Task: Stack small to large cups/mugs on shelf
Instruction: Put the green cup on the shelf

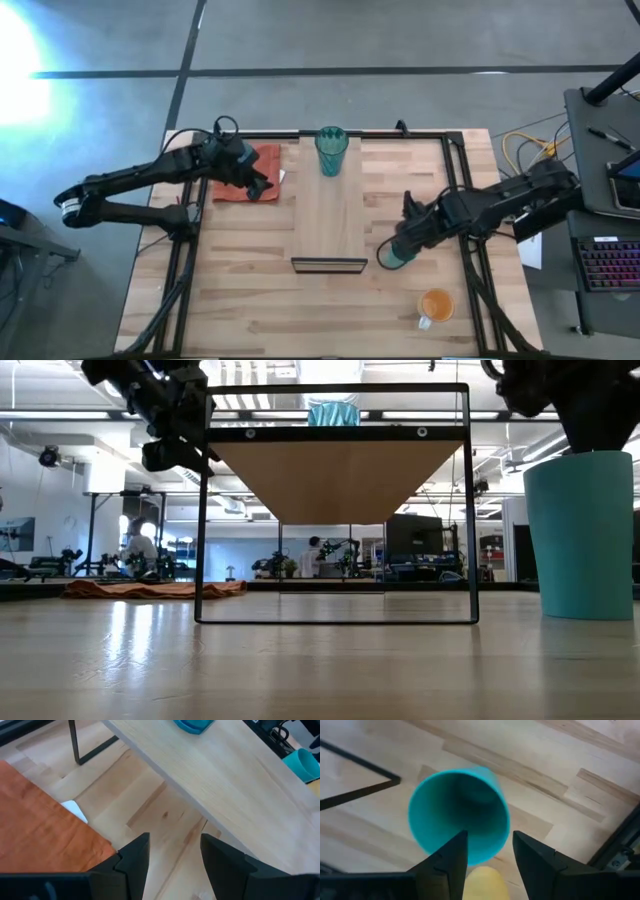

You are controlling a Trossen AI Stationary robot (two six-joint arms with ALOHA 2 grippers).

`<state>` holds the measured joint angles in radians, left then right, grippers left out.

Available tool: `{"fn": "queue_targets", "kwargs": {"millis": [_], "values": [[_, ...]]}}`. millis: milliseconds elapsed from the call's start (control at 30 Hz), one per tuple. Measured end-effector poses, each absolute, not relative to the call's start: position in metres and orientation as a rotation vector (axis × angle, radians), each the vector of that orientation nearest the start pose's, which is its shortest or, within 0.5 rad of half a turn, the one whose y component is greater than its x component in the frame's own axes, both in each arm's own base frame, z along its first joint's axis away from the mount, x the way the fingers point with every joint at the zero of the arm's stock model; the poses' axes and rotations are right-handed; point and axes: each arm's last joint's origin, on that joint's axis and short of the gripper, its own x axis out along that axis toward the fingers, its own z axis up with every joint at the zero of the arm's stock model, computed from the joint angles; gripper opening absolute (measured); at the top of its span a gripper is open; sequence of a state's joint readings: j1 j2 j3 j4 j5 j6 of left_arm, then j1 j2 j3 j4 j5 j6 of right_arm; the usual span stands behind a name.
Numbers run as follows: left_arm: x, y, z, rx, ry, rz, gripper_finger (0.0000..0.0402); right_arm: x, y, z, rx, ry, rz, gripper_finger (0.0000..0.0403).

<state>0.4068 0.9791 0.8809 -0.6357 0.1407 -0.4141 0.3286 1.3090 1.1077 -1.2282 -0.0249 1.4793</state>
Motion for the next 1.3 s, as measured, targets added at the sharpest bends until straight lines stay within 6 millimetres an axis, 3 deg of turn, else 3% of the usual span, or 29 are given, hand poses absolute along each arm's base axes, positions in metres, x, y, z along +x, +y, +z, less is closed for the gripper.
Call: {"fn": "queue_targets", "kwargs": {"millis": [300,433,567,667,800,967,1200,1300], "values": [[0.18,0.073,0.295,-0.594,0.647,0.395,0.0162,0.218,0.073,0.241,0.878,1.348,-0.875,0.0135],[0.18,0.073,0.294,-0.597,0.651,0.391,0.0162,0.223,0.075,0.235,0.828,1.381,-0.862,0.0095],[0.18,0.073,0.293,-0.617,0.651,0.396,0.0162,0.225,0.076,0.236,0.813,1.385,-0.841,0.0029],[0.18,0.073,0.293,-0.622,0.651,0.398,0.0162,0.226,0.075,0.241,0.781,1.365,-0.825,0.0013],[0.18,0.073,0.293,-0.622,0.652,0.397,0.0162,0.227,0.07,0.264,0.728,1.353,-0.807,0.0009],[0.18,0.072,0.292,-0.624,0.652,0.394,0.0162,0.221,0.058,0.312,0.616,1.366,-0.874,0.0009],[0.181,0.072,0.293,-0.671,0.633,0.395,0.0162,0.225,0.041,0.367,0.644,1.096,-0.857,0.0009],[0.185,0.068,0.303,-0.666,0.589,0.331,0.0162,0.228,0.035,0.385,0.626,1.005,-0.845,0.0009]]}}
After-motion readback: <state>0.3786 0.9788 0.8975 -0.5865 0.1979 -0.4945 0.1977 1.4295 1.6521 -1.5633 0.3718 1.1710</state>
